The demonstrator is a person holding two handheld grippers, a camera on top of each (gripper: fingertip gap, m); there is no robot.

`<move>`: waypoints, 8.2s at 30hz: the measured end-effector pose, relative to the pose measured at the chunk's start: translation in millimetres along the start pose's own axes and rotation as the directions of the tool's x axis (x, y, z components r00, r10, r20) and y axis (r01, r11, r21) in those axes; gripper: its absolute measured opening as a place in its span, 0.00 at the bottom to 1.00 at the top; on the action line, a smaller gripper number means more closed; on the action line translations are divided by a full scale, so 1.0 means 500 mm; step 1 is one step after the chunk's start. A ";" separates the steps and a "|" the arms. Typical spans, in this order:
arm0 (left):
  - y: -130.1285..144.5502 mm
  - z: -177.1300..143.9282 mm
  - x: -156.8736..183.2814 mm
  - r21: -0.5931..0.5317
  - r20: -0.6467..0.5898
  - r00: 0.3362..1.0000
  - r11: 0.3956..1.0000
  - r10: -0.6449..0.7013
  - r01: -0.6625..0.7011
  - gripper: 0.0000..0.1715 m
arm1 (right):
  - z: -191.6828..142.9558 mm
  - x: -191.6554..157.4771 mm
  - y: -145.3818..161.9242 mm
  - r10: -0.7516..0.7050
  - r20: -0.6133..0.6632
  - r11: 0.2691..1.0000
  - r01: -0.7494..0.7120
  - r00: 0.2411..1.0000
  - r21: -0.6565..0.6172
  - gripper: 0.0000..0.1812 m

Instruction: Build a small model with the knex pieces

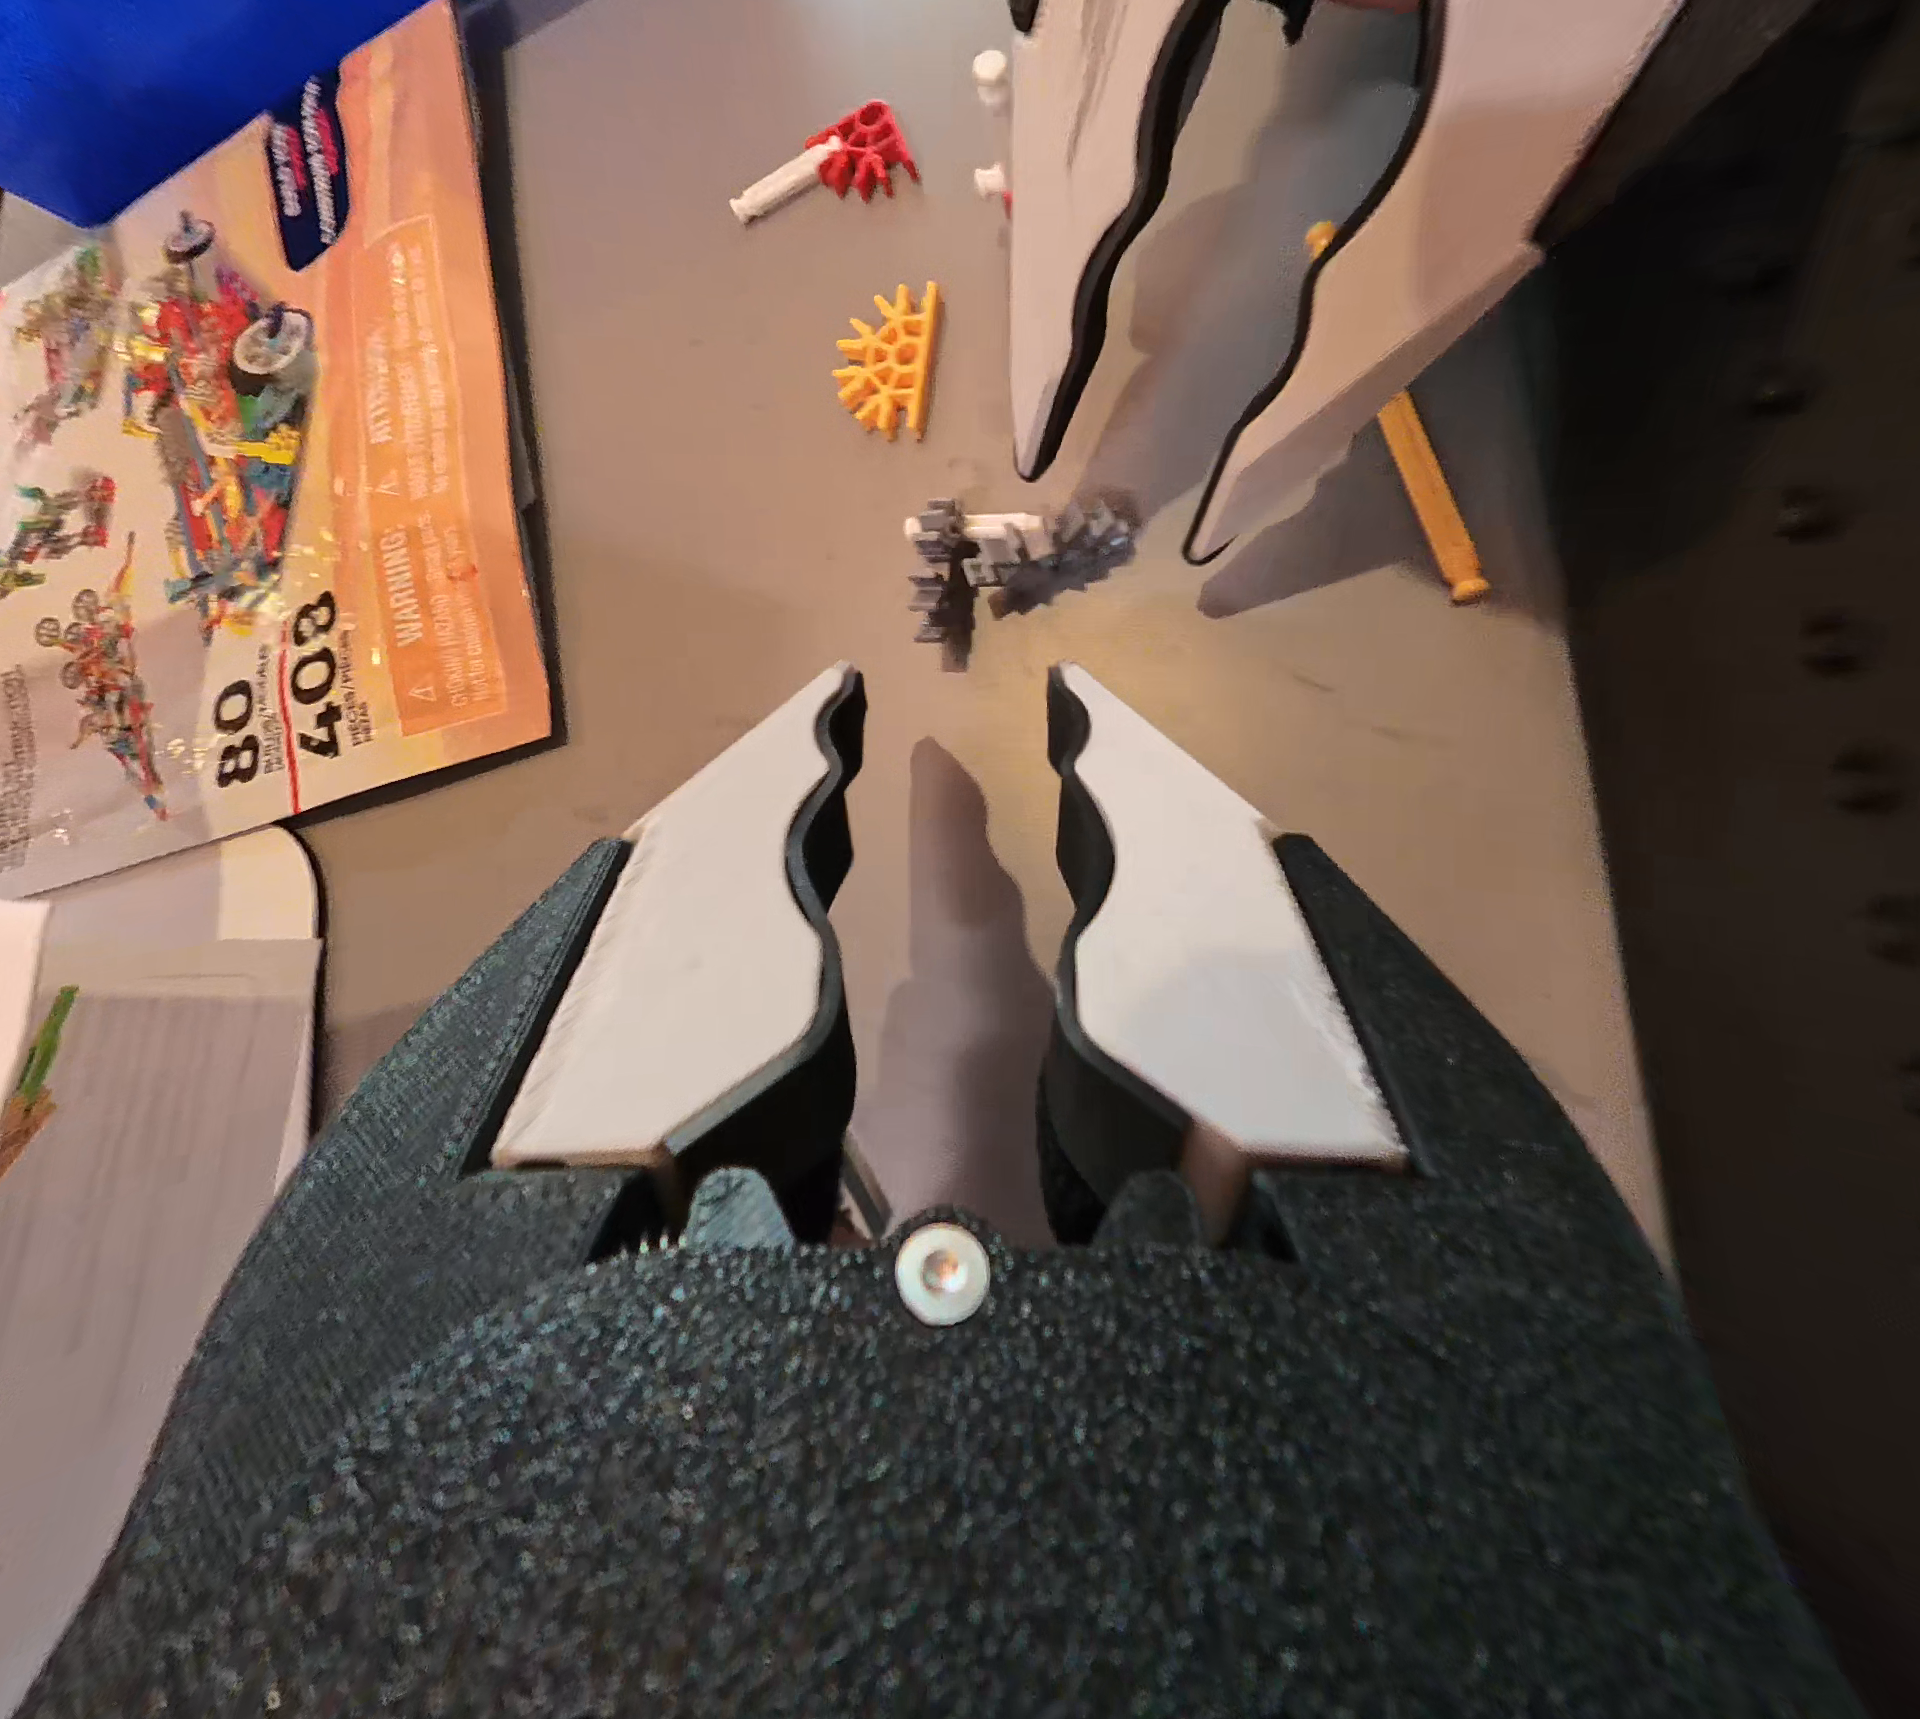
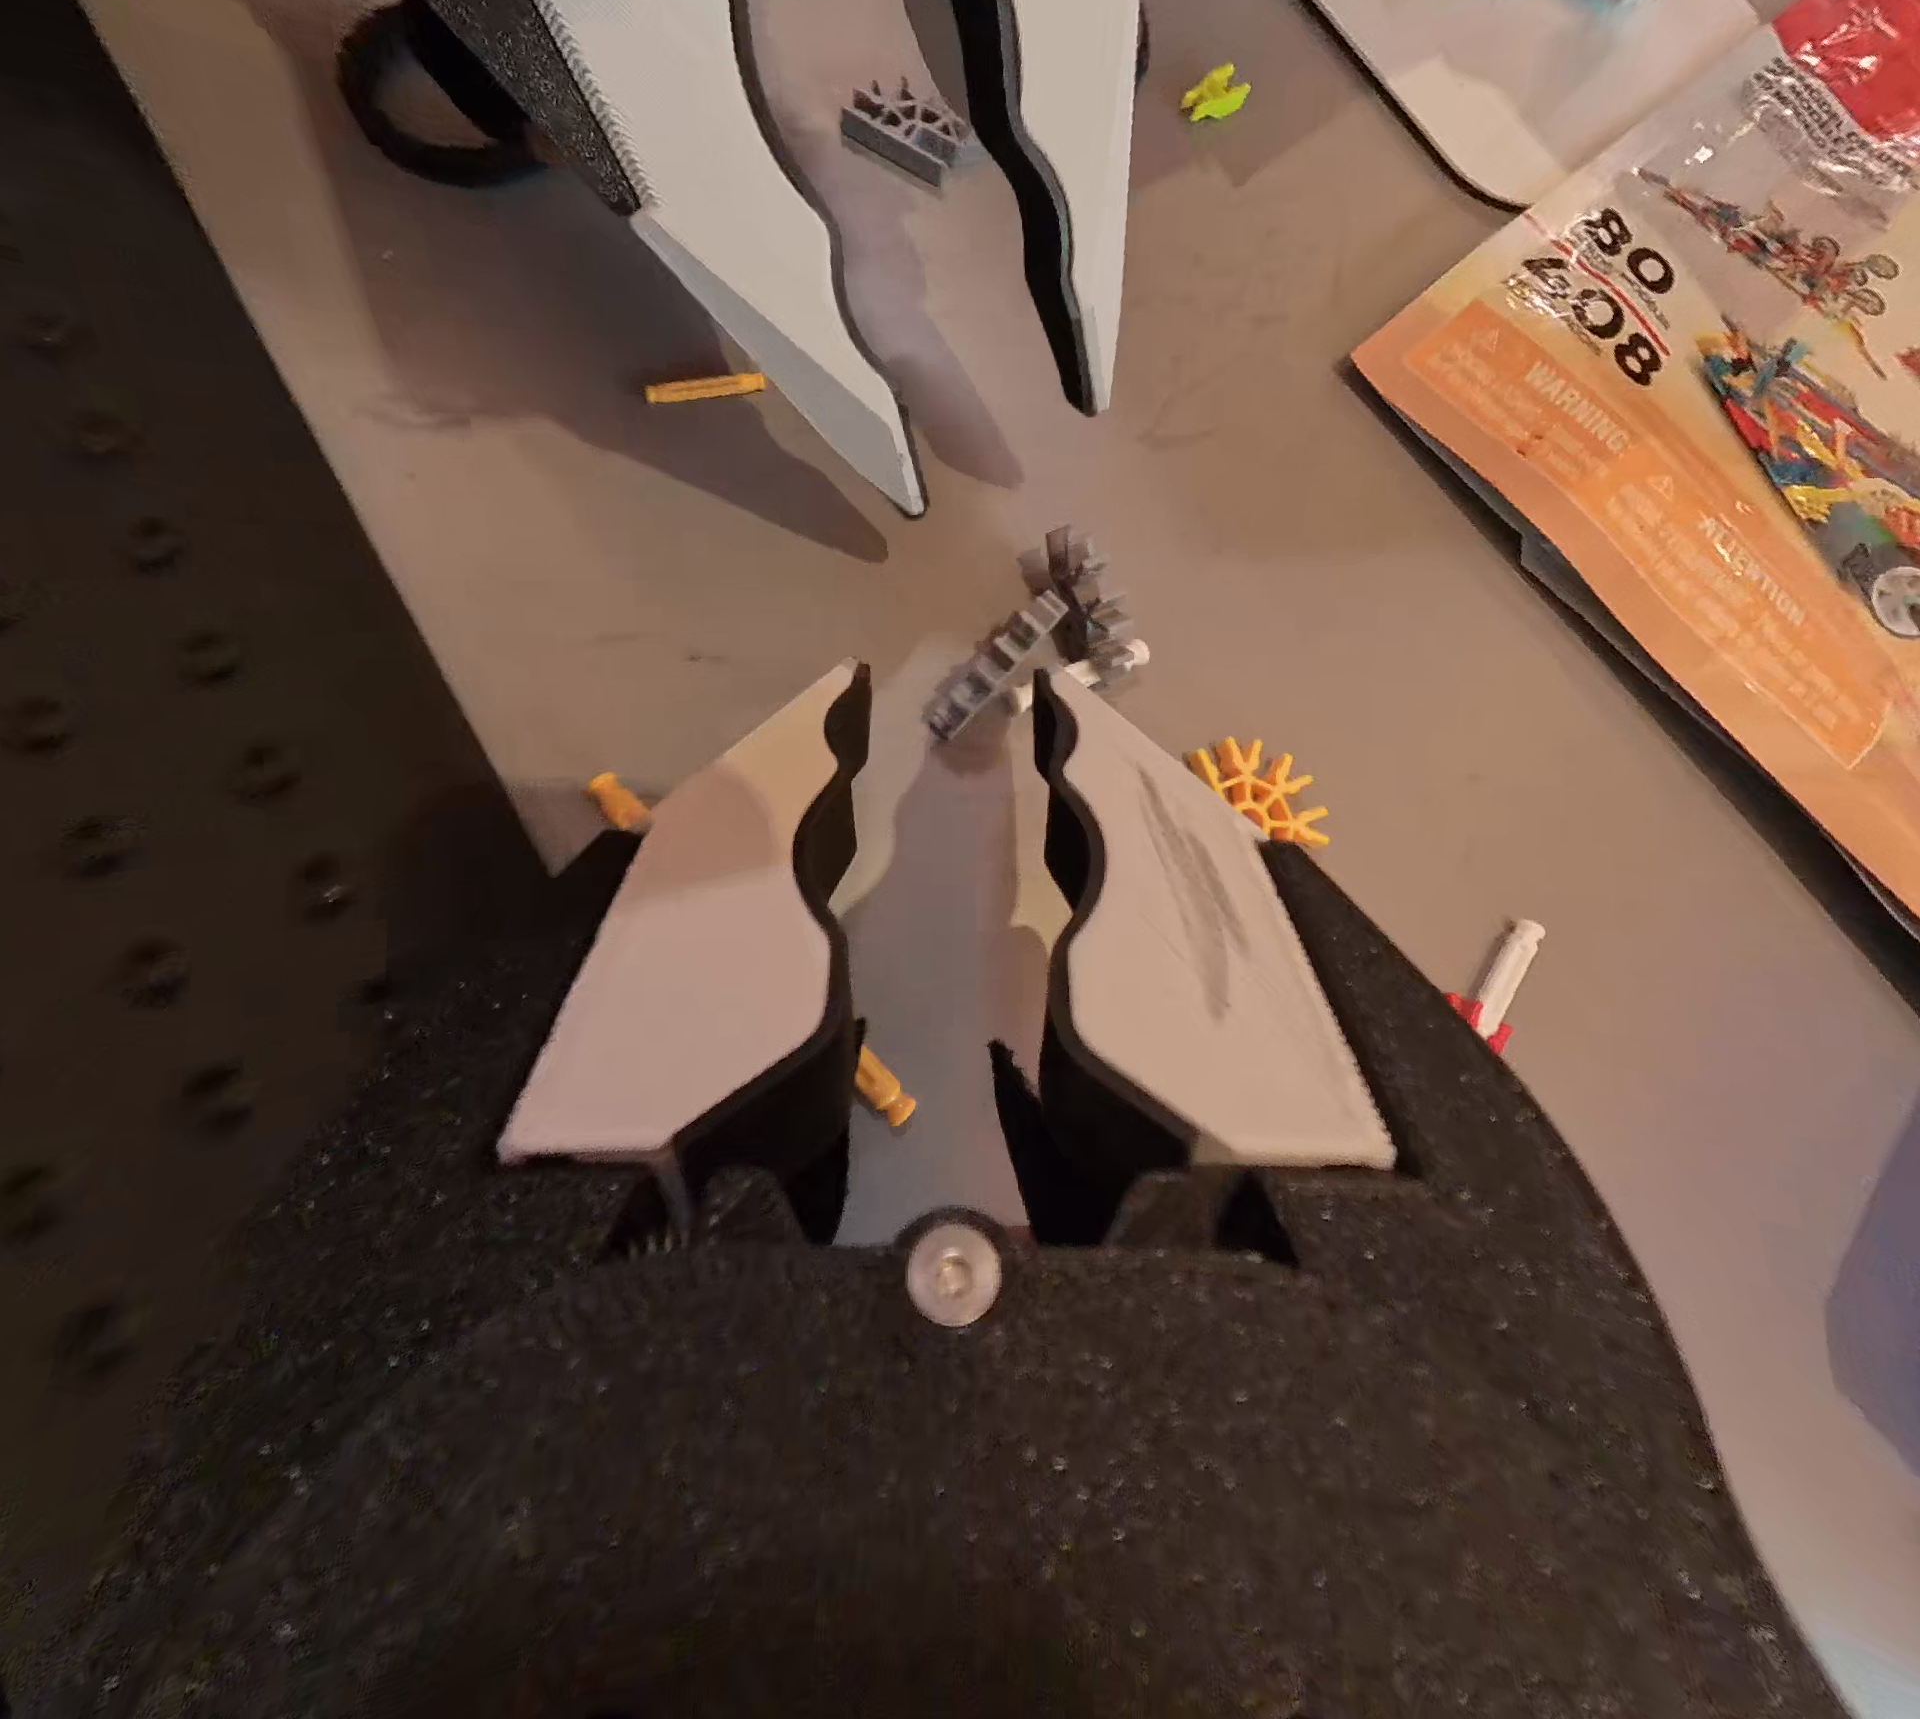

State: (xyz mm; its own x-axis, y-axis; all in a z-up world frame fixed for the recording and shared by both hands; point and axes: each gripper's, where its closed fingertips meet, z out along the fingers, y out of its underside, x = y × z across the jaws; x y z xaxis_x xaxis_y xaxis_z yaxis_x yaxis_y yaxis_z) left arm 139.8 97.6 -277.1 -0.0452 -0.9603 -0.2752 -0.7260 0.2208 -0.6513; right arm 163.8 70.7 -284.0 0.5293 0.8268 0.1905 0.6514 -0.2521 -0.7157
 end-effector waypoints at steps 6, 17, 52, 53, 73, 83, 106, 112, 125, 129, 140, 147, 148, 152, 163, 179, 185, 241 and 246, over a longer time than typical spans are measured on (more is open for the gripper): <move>0.008 0.005 -0.005 0.038 -0.009 0.999 0.999 -0.035 0.035 0.20 | 0.018 0.003 -0.006 0.020 0.023 1.000 -0.020 1.000 -0.004 0.16; 0.004 0.011 0.028 0.047 -0.096 0.995 0.998 -0.028 0.033 0.20 | 0.041 -0.008 -0.006 0.025 0.117 1.000 -0.023 0.993 -0.012 0.06; 0.027 0.045 0.017 -0.059 -0.114 0.986 0.992 -0.118 0.112 0.04 | 0.034 0.033 0.021 -0.004 0.078 0.999 0.008 0.997 -0.043 0.30; 0.027 0.045 0.018 -0.061 -0.117 0.986 0.991 -0.122 0.115 0.04 | 0.035 0.030 0.020 -0.003 0.086 0.999 0.006 0.996 -0.039 0.29; 0.017 0.048 0.027 -0.038 -0.129 0.991 0.999 -0.032 0.027 0.03 | 0.038 0.016 0.017 -0.003 0.123 1.000 0.005 0.992 -0.020 0.27; 0.016 0.041 0.018 -0.032 -0.104 0.994 0.999 -0.034 0.031 0.03 | 0.032 0.014 0.018 -0.001 0.129 1.000 0.004 0.992 -0.018 0.27; 0.002 0.048 0.046 -0.016 -0.187 0.982 1.000 0.011 -0.014 0.03 | 0.030 0.014 0.026 0.003 0.155 1.000 -0.002 0.988 -0.005 0.23; 0.006 0.051 0.040 -0.023 -0.169 0.986 1.000 -0.010 0.006 0.04 | 0.029 0.014 0.026 0.007 0.157 1.000 -0.007 0.988 -0.003 0.23; 0.008 0.053 0.041 -0.032 -0.167 0.986 0.999 -0.004 -0.001 0.03 | 0.016 0.021 0.032 0.012 0.167 1.000 -0.014 0.986 0.011 0.23; 0.007 0.054 0.041 -0.028 -0.175 0.985 1.000 -0.007 0.002 0.03 | 0.004 0.024 0.024 0.040 0.199 0.998 -0.047 0.979 0.032 0.23; 0.005 0.056 0.040 -0.022 -0.190 0.982 1.000 -0.011 0.007 0.03 | 0.009 0.031 0.041 -0.067 0.231 0.997 0.074 0.971 -0.020 0.15; 0.004 0.057 0.040 -0.019 -0.197 0.980 1.000 -0.007 0.004 0.03 | 0.020 0.034 0.037 -0.104 0.248 0.994 0.109 0.963 -0.008 0.14; 0.004 0.057 0.040 -0.017 -0.198 0.980 1.000 -0.008 0.004 0.03 | 0.020 0.034 0.037 -0.104 0.250 0.994 0.109 0.963 -0.006 0.14; 0.003 0.058 0.040 -0.015 -0.201 0.980 1.000 -0.004 0.001 0.03 | 0.022 0.034 0.036 -0.113 0.248 0.993 0.115 0.962 0.005 0.14; 0.002 0.060 0.040 -0.016 -0.199 0.980 1.000 -0.007 0.004 0.03 | 0.023 0.034 0.036 -0.149 0.227 0.989 0.149 0.962 0.015 0.14; 0.001 0.062 0.038 -0.020 -0.211 0.978 1.000 -0.003 -0.002 0.03 | 0.010 0.033 0.043 -0.179 0.275 0.984 0.179 0.945 0.025 0.15; 0.000 0.063 0.038 -0.015 -0.212 0.977 1.000 0.000 -0.003 0.03 | 0.016 0.037 0.044 -0.192 0.265 0.981 0.193 0.945 0.023 0.15; -0.007 0.067 0.043 0.021 -0.227 0.974 0.999 -0.021 0.026 0.03 | 0.008 0.027 0.048 -0.234 0.393 0.971 0.236 0.889 0.044 0.17; -0.008 0.067 0.044 0.026 -0.234 0.972 0.999 -0.021 0.028 0.03 | 0.007 0.030 0.049 -0.238 0.415 0.969 0.244 0.878 0.039 0.14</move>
State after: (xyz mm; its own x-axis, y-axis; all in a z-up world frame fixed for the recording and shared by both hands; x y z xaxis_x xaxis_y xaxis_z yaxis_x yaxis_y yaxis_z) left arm 164.8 81.4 -304.2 -0.1892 -0.9780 -0.0879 -0.7087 0.1980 -0.6772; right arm 185.9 78.9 -300.9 0.0845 0.9947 0.0591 0.7392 -0.0228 -0.6731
